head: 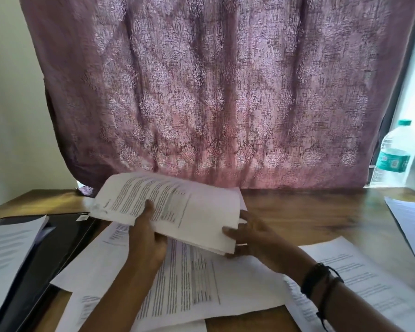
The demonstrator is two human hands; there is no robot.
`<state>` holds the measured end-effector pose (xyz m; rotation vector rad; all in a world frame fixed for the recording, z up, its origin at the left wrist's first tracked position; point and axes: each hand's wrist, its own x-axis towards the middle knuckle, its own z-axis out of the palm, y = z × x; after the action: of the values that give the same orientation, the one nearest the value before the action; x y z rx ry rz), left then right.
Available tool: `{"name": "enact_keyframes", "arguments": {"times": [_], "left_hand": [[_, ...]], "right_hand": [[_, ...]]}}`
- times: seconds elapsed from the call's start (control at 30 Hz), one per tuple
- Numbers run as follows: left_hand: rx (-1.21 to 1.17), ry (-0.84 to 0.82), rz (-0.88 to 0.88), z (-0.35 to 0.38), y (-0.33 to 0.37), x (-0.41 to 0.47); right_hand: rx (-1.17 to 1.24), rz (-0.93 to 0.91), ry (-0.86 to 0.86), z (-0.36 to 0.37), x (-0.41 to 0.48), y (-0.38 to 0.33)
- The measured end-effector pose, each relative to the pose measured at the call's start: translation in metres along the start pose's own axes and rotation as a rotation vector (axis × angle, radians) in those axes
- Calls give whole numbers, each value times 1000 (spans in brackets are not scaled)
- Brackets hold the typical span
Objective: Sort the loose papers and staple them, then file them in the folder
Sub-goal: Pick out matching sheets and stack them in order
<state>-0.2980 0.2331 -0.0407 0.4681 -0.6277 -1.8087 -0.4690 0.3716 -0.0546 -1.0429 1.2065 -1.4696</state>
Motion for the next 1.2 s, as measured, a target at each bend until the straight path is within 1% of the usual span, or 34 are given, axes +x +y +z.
{"name": "enact_keyframes", "arguments": {"times": [0.1, 0.2, 0.23, 0.3, 0.37, 0.43, 0.47, 0.5, 0.53, 0.57, 0.6, 0.63, 0.67, 0.7, 0.77, 0.83, 0.9, 0.97, 1.03, 1.1, 1.17, 1.2], "left_hand": [[45, -68, -6, 4, -13, -6], [78, -153, -12, 11, -18, -14], [51, -194, -15, 11, -14, -14], [-28, -313, -21, 7, 3, -11], [-47, -337, -1, -4, 21, -3], [-32, -368, -5, -14, 38, 4], [9, -407, -31, -14, 44, 3], [103, -441, -53, -14, 47, 3], [260, -459, -57, -13, 47, 3], [464, -436, -23, -13, 44, 4], [642, -383, 54, -11, 39, 5], [790, -326, 168, -9, 33, 7], [881, -294, 273, -8, 26, 7], [906, -290, 350, -7, 19, 6], [889, -283, 434, -4, 11, 2], [895, -261, 502, -4, 7, 4], [947, -267, 540, -6, 3, 7], [1040, -278, 501, -12, -7, 11], [1213, -283, 417, -17, -14, 13], [1363, -278, 358, -23, -21, 19], [1345, -211, 310, -22, -18, 21], [1278, -178, 294, -21, -16, 23]], "right_hand": [[115, -40, 243, 10, 4, 3], [171, -76, 401, 13, 11, 5], [156, -100, 417, 9, 11, 2], [93, -170, 383, -4, 8, -7], [35, -220, 330, -20, 4, -17], [-27, -248, 321, -39, 2, -21], [-68, -254, 322, -46, 2, -23], [-114, -266, 328, -52, 1, -23], [-154, -288, 339, -56, 1, -24], [-197, -323, 363, -59, 1, -25], [-244, -362, 406, -61, 2, -25], [-303, -405, 463, -63, 2, -27], [-380, -453, 527, -65, 4, -28], [-474, -497, 585, -66, 6, -29], [-625, -569, 664, -66, 8, -31], [-684, -623, 709, -63, 10, -29], [-704, -625, 758, -59, 11, -25], [-699, -593, 757, -59, 11, -17], [-702, -485, 671, -61, 11, -5], [-719, -325, 618, -69, 11, 8], [-728, -213, 639, -76, 13, 12], [-725, -206, 662, -80, 15, 11]]}}
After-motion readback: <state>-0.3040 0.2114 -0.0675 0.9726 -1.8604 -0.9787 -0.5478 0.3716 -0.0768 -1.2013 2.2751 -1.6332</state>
